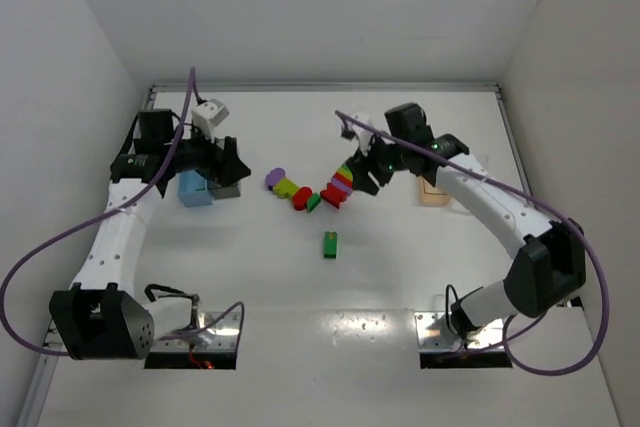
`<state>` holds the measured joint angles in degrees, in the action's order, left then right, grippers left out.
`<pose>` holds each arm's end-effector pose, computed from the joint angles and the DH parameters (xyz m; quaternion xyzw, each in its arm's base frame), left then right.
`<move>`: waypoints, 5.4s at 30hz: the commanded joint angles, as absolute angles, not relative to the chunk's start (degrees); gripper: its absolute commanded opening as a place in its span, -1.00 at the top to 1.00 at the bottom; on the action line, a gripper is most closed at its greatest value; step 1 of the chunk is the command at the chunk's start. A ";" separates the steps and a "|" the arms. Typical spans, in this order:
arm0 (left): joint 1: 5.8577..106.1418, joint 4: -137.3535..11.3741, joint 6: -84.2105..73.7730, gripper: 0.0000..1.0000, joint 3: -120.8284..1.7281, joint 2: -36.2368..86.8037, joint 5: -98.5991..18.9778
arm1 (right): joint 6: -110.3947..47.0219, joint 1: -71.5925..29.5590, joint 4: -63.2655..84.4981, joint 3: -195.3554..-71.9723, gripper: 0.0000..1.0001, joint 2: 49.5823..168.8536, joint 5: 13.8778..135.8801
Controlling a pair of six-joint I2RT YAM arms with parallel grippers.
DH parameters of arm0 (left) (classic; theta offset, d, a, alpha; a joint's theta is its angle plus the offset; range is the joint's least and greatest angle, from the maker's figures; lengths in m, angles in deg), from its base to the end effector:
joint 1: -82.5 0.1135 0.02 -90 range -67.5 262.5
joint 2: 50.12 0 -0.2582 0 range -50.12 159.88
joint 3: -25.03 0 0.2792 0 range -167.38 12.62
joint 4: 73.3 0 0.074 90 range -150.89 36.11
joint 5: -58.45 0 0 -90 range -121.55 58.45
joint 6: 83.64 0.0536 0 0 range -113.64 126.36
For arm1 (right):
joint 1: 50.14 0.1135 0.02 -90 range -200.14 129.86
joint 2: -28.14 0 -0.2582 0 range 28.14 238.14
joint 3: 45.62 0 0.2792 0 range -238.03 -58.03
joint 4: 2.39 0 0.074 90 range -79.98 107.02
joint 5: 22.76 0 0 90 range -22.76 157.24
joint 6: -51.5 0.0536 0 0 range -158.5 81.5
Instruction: Sort the legos into containers by color
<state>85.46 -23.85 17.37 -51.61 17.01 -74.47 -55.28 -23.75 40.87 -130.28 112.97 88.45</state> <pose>0.2834 -0.0219 0.3248 0.2136 0.8303 -0.2811 0.4312 0.3192 0.1800 0.2846 -0.3998 0.8128 0.2010 0.3730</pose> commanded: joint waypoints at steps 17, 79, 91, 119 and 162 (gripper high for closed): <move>69.84 -27.14 16.55 -0.63 -52.50 25.46 -73.64 | -123.45 -23.60 57.54 -115.93 -0.13 108.88 107.57; 85.66 -24.85 18.75 -0.63 -53.56 33.81 -81.21 | -182.28 -10.59 71.46 -138.45 -0.11 147.14 106.00; 86.19 -24.85 18.75 -0.63 -53.04 33.81 -81.73 | -182.29 -10.59 70.93 -136.87 0.34 146.53 105.48; 86.19 -24.85 18.14 -0.63 -55.14 36.54 -83.32 | -102.97 -12.61 52.13 -136.16 1.00 140.82 105.91; 86.19 -26.43 16.47 -0.63 -56.20 36.54 -83.84 | -71.90 -11.38 32.35 -123.86 -0.16 135.89 93.96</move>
